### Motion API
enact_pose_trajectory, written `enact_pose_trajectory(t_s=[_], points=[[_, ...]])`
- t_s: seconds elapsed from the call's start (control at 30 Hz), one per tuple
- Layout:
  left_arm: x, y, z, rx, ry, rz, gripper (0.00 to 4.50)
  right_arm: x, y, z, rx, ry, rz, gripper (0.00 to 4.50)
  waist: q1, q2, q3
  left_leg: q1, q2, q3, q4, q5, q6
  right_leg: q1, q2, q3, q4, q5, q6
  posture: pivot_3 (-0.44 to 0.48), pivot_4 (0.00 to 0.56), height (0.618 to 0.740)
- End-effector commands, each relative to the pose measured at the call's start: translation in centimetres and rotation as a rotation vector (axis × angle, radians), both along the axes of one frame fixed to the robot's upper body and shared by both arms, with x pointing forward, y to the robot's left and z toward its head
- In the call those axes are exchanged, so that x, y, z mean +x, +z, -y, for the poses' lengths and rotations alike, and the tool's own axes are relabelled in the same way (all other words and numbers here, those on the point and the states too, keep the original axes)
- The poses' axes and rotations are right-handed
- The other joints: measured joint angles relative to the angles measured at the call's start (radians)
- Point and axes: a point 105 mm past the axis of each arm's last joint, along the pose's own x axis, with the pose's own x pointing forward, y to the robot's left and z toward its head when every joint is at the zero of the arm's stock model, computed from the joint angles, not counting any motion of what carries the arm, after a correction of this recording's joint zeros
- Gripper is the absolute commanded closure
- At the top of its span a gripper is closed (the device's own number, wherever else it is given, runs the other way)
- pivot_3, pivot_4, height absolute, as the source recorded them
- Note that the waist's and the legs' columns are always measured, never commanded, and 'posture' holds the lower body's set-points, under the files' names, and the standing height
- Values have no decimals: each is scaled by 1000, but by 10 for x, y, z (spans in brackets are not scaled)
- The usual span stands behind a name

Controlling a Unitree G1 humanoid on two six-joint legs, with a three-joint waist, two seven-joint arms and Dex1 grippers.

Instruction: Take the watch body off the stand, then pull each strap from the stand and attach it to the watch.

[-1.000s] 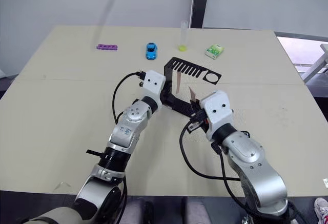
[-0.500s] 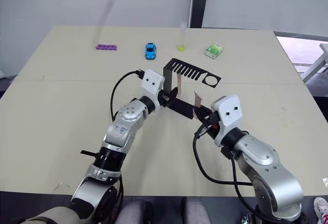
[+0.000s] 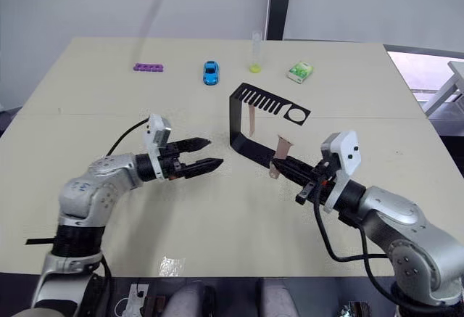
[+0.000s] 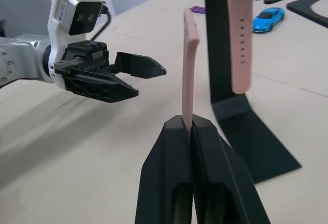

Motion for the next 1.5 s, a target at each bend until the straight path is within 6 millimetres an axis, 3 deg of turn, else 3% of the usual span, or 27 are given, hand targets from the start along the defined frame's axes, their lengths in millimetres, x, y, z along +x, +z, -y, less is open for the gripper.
enact_pose_trajectory(t_s=[0.03,0.43,0.53,1.2,1.33,1.5], points=[[-24,23,10,-102,-188,0,56,-7,14,-4,59,83,11,4500,-1,0,0,0,0,0,0,0,0,0,0,0,-1,0,0,0,150,740],[-25,42,20,-223,-357,-21,56,-10,32,-10,144,202,-21,4500,-2,0,0,0,0,0,-1,0,0,0,0,0,-2,0,0,0,150,740],[-28,43,25,-226,-398,-9,1295,-11,33,-12,154,234,-41,4500,-2,0,0,-1,0,0,-1,0,0,0,0,0,-2,0,0,0,150,740],[-38,64,75,-297,-485,27,1295,-10,27,-31,120,358,-94,4500,-1,0,0,-1,0,-1,0,0,0,0,0,0,-2,0,0,0,150,740],[-39,68,79,-299,-491,26,2575,-9,27,-31,118,358,-92,4500,-2,0,0,-1,0,-1,0,0,0,0,0,0,-2,0,0,0,150,740],[-41,70,81,-296,-496,16,2575,-8,28,-30,119,351,-88,4500,-1,0,0,-1,0,-1,0,0,0,0,0,0,-2,0,0,0,150,740]])
